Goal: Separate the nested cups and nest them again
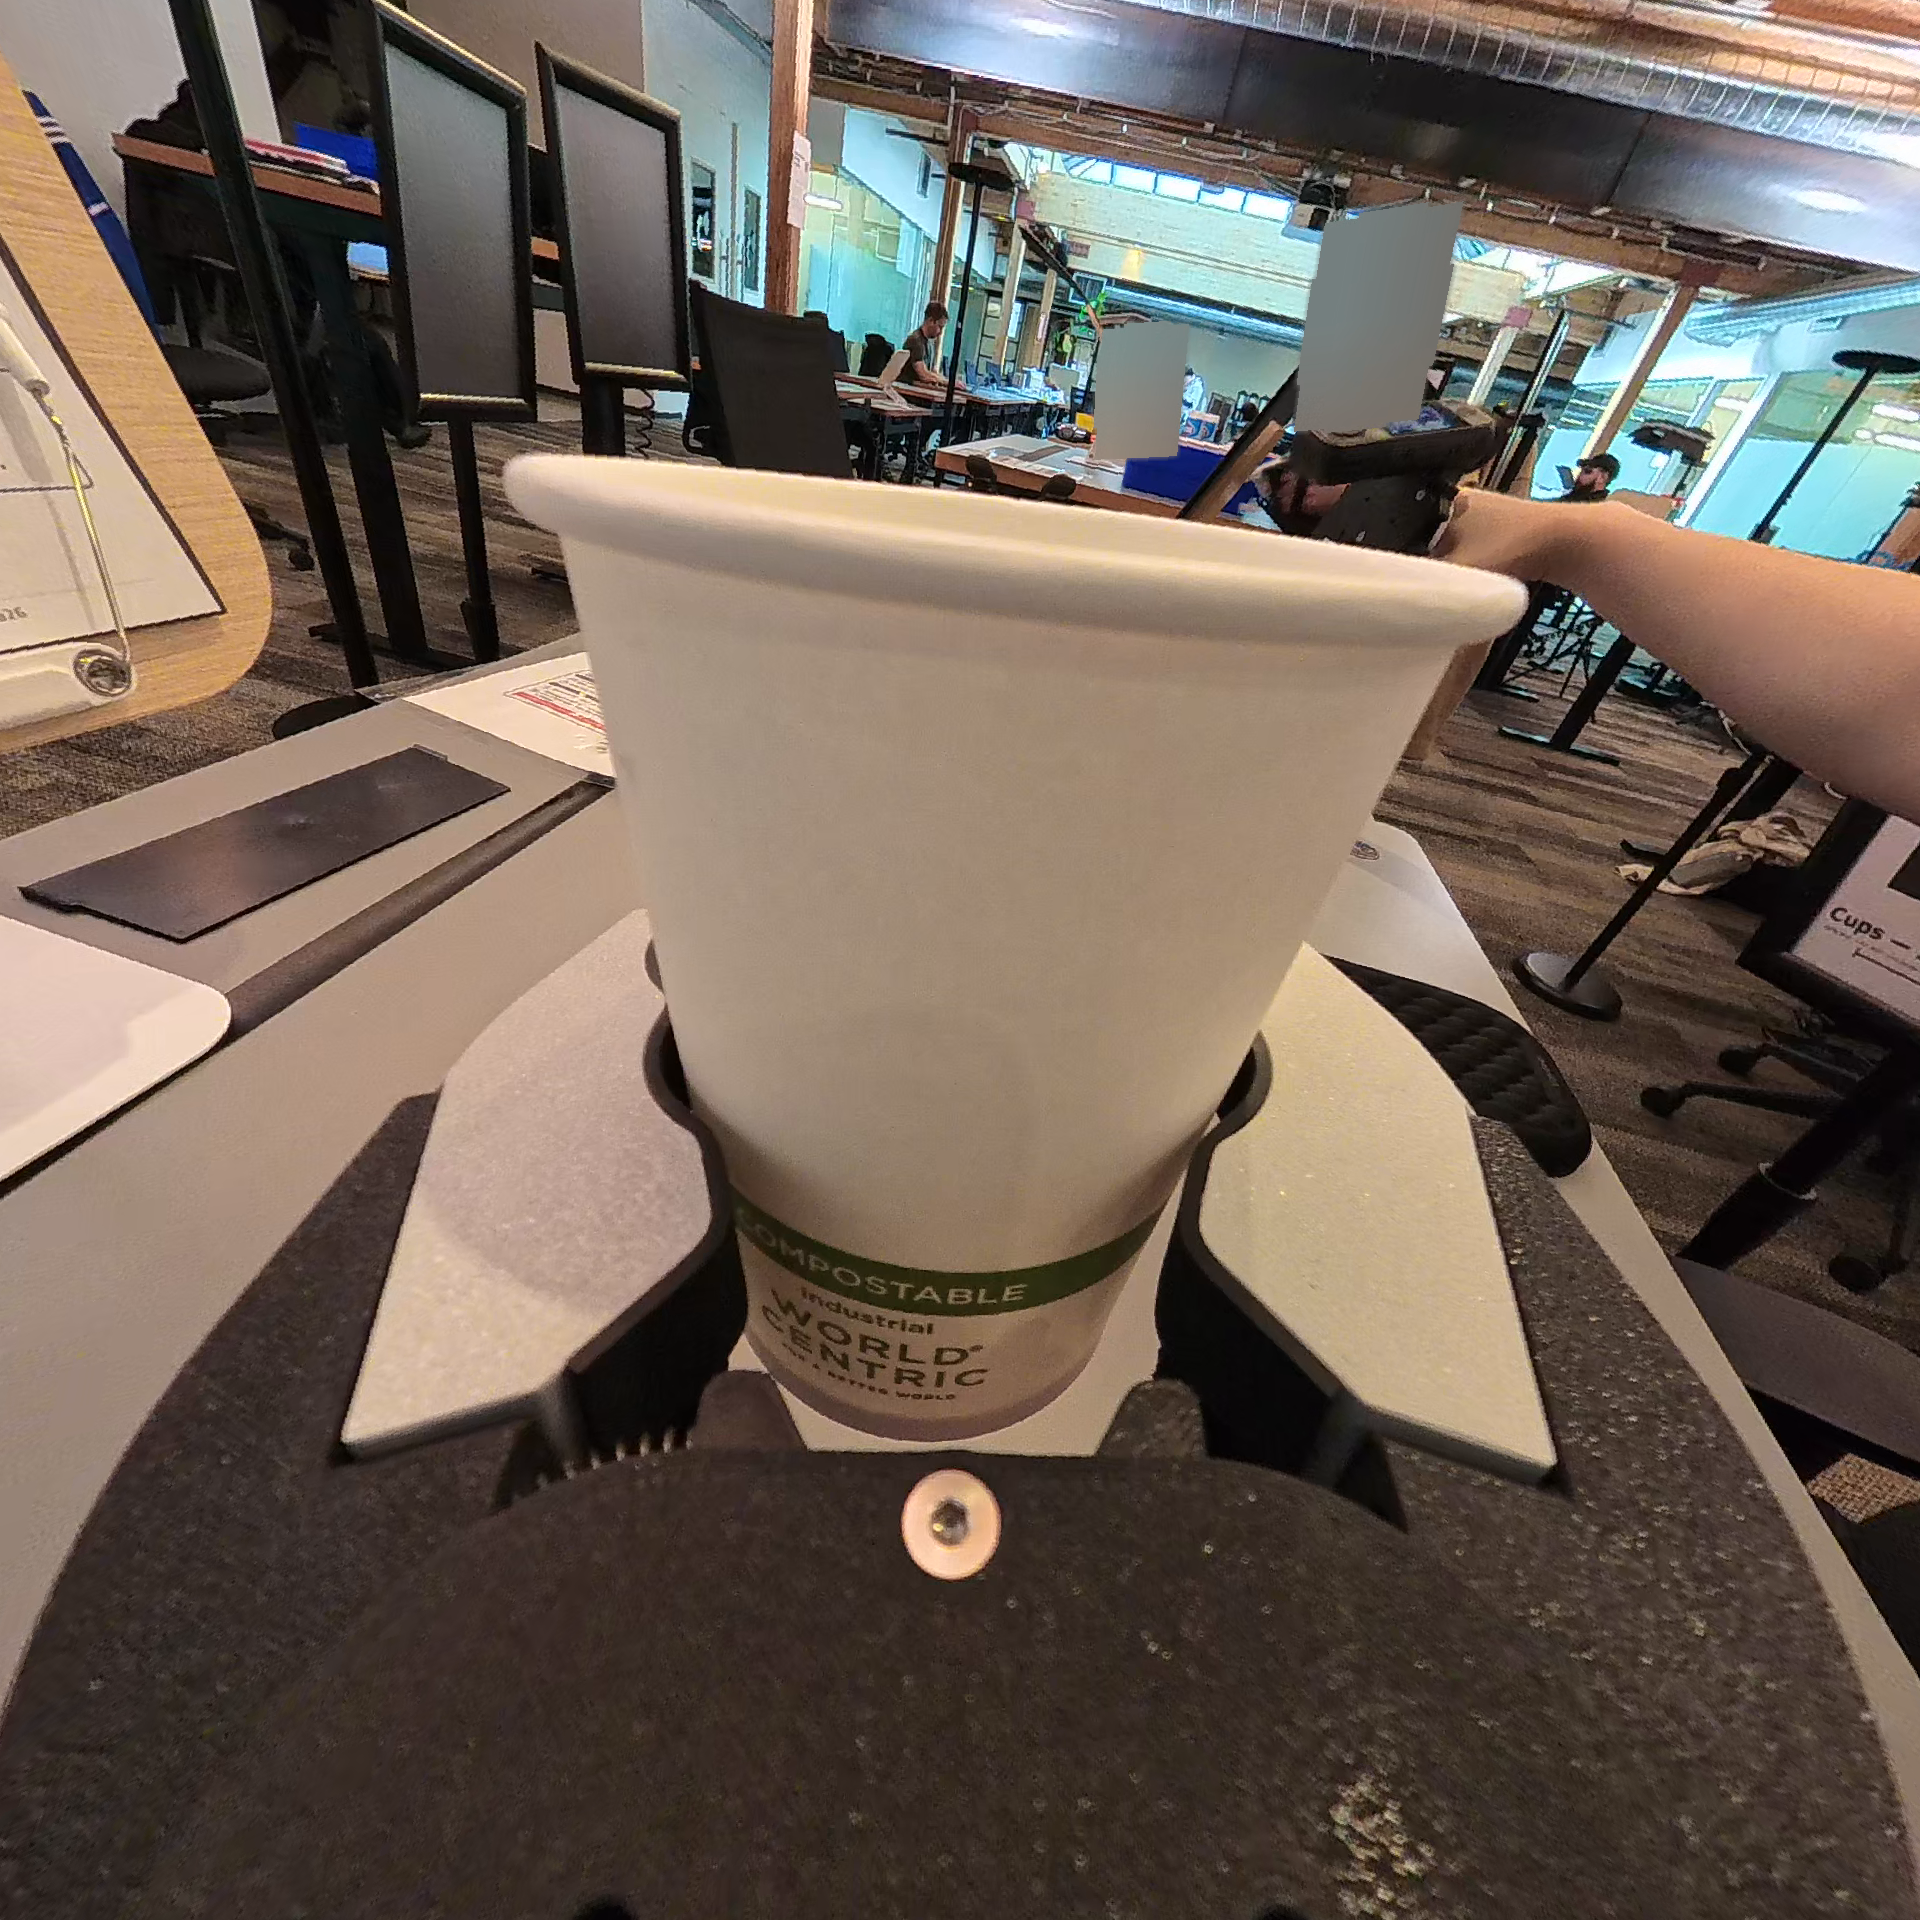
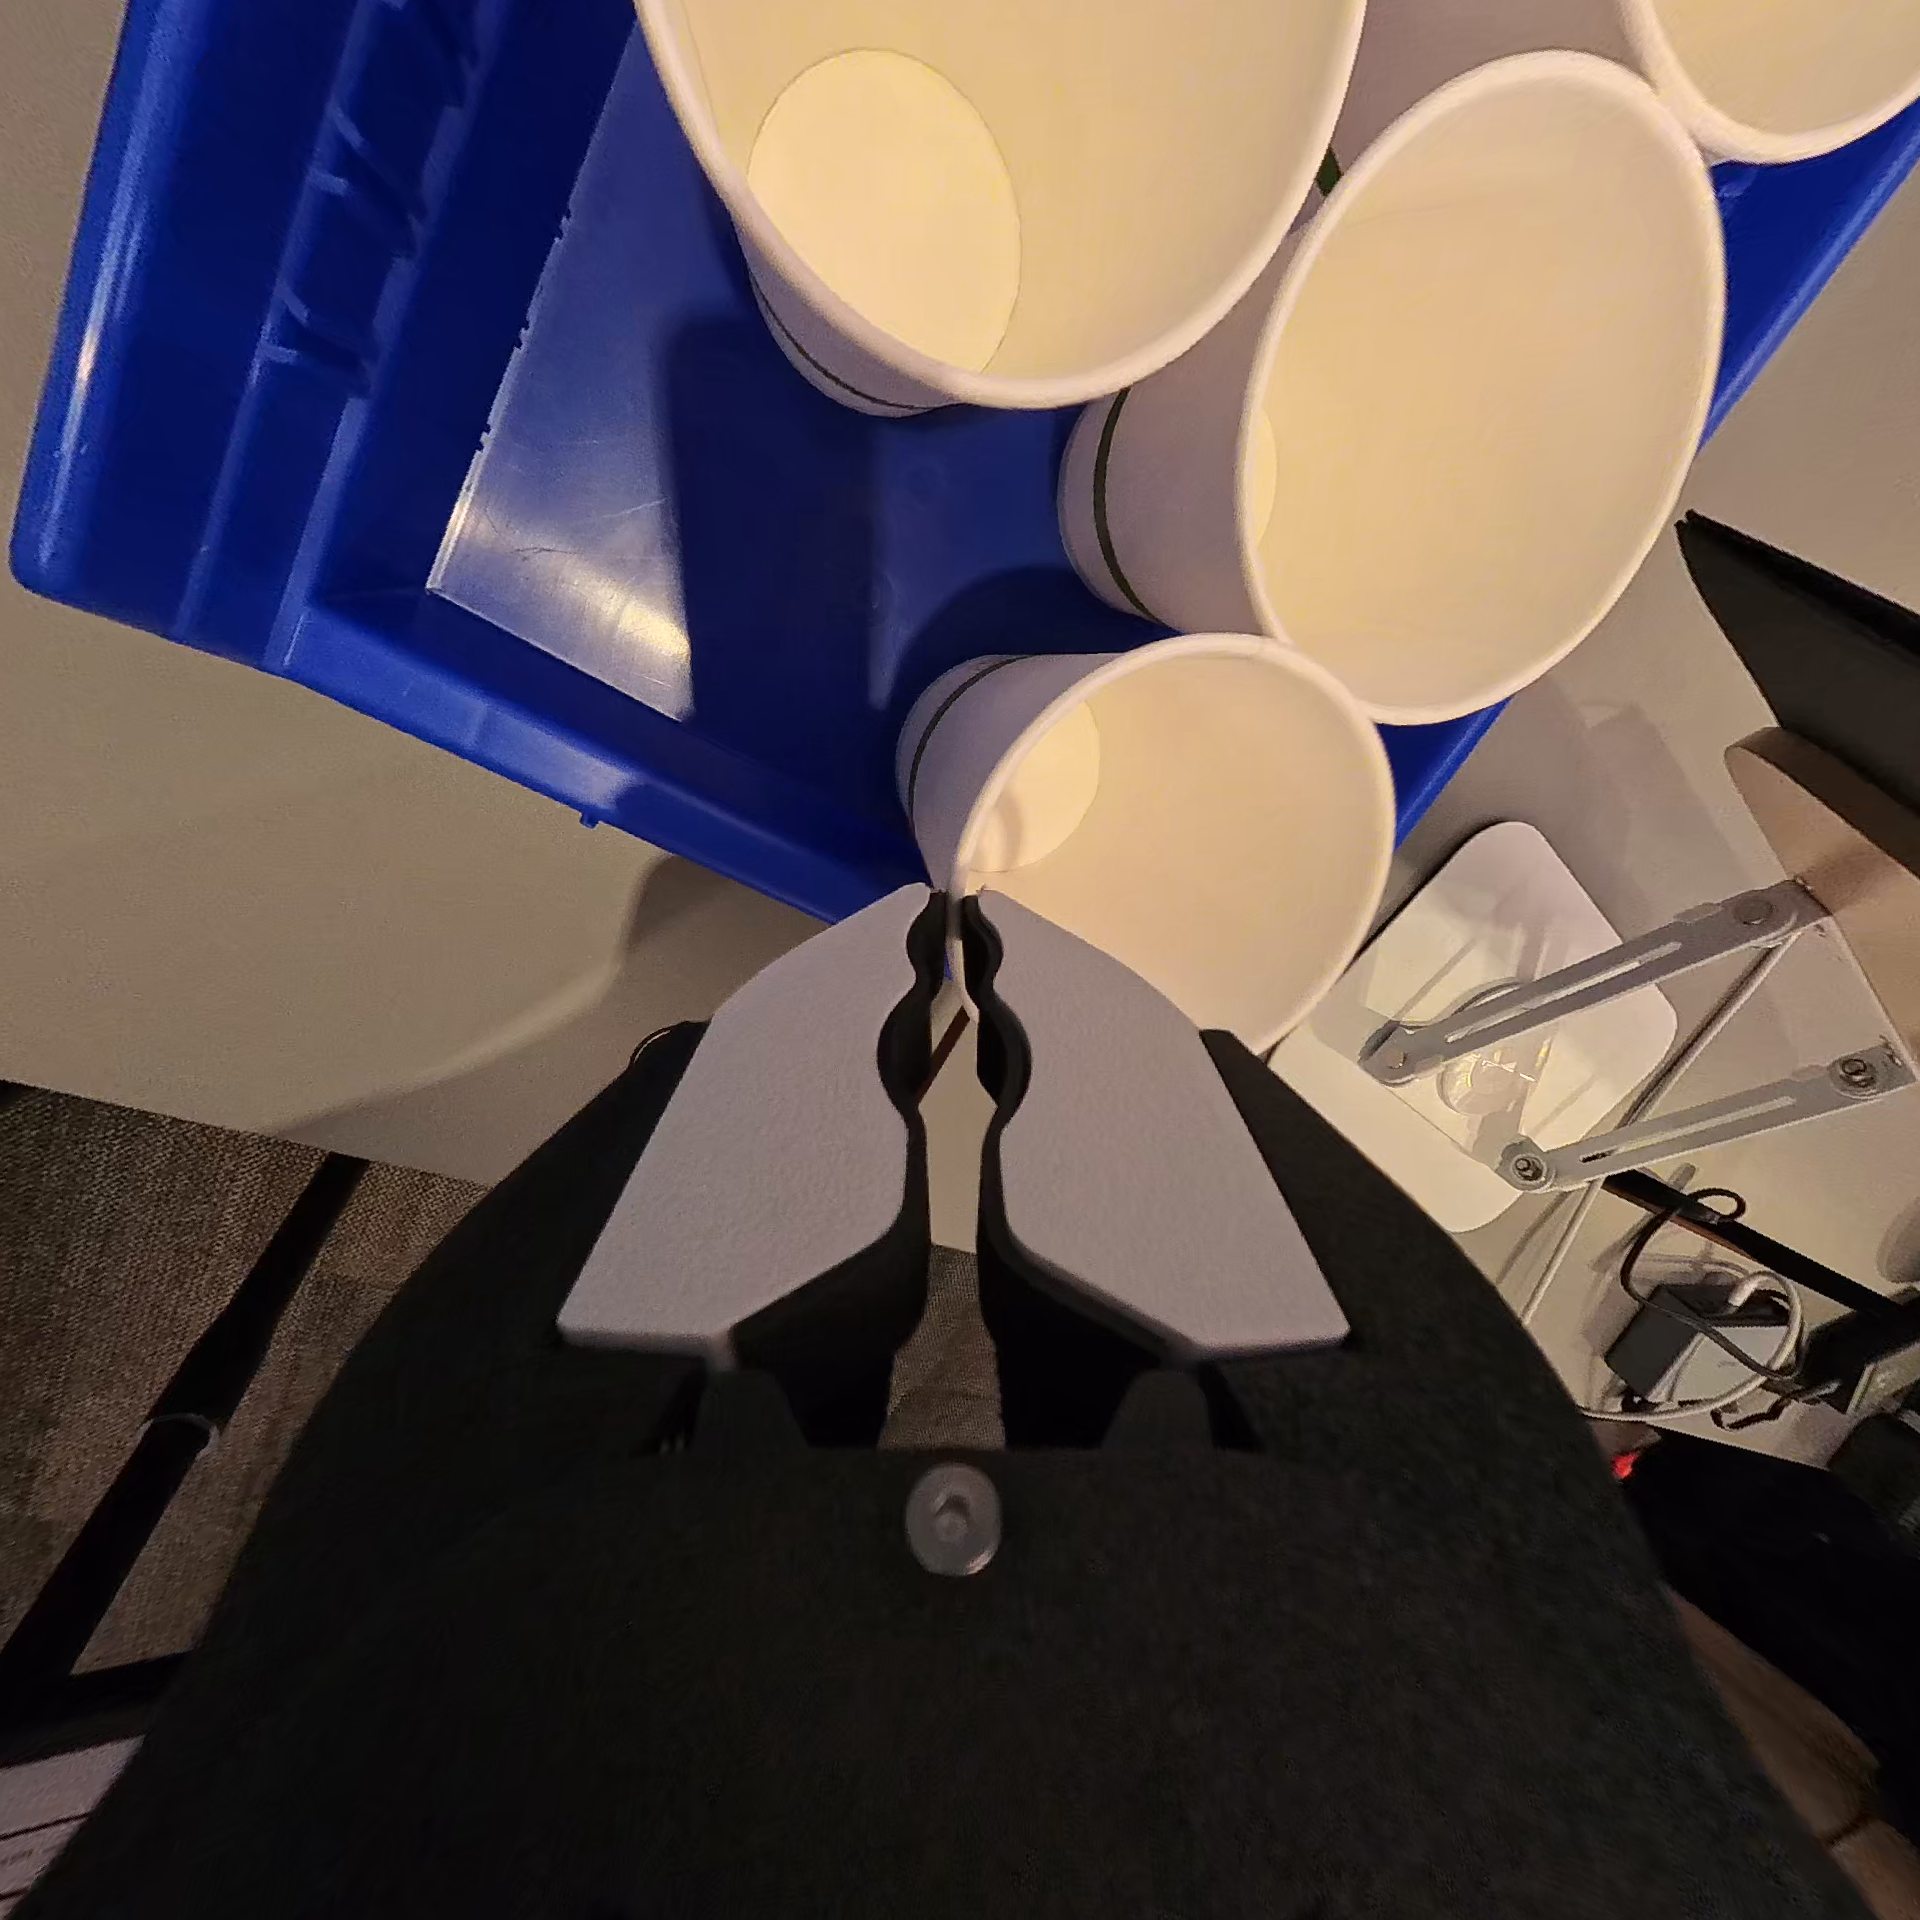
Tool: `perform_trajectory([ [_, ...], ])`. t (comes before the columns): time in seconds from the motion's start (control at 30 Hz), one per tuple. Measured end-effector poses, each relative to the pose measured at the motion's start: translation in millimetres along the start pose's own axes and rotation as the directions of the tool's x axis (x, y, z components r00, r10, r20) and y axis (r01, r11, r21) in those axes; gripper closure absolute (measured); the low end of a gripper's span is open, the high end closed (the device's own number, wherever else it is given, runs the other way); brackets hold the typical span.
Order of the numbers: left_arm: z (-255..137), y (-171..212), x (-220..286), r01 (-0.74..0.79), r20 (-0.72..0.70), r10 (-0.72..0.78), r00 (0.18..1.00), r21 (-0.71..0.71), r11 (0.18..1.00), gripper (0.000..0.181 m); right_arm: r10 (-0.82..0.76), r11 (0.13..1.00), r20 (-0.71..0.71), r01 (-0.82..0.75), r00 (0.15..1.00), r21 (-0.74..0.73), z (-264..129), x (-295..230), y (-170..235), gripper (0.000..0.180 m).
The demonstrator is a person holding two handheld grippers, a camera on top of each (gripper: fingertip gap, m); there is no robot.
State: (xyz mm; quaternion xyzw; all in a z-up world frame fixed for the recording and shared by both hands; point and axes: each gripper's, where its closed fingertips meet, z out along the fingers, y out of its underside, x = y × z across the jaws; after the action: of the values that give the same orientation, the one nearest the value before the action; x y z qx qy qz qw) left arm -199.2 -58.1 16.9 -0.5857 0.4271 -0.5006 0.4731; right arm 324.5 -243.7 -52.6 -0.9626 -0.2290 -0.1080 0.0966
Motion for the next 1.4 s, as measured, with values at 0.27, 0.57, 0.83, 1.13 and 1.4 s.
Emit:
perform_trajectory([
  [0.27, 0.4, 1.1, 0.4, -0.001, -0.001, 0.001, 1.0, -0.005, 1.0, 0.081, -0.014, 1.0, -0.016, 0.014, 1.0, 0.001, 3.7, 2.2, -4.4, 0.177],
  [0.57, 0.9, 2.2, 0.3, -0.002, -0.001, 0.002, 1.0, -0.008, 1.0, 0.081, 0.017, 1.0, 0.043, -0.017, 0.999, -0.021, 0.2, -2.2, -0.7, 0.177],
  [0.83, 0.9, 2.2, 0.3, 0.0, -0.001, 0.0, 1.0, -0.008, 1.0, 0.081, 0.017, 1.0, 0.038, -0.018, 0.999, 0.016, -4.8, -1.4, -1.5, 0.177],
  [1.13, 1.2, 2.0, 1.0, 0.0, -0.003, 0.0, 1.0, -0.006, 1.0, 0.081, -0.014, 1.0, 0.004, 0.014, 1.0, -0.021, -2.2, 0.5, 7.6, 0.177],
  [1.4, 1.9, 3.0, 1.4, -0.002, -0.004, 0.002, 1.0, -0.01, 1.0, 0.081, -0.014, 0.999, 0.021, 0.015, 1.0, -0.048, 2.9, -0.9, 4.7, 0.177],
])
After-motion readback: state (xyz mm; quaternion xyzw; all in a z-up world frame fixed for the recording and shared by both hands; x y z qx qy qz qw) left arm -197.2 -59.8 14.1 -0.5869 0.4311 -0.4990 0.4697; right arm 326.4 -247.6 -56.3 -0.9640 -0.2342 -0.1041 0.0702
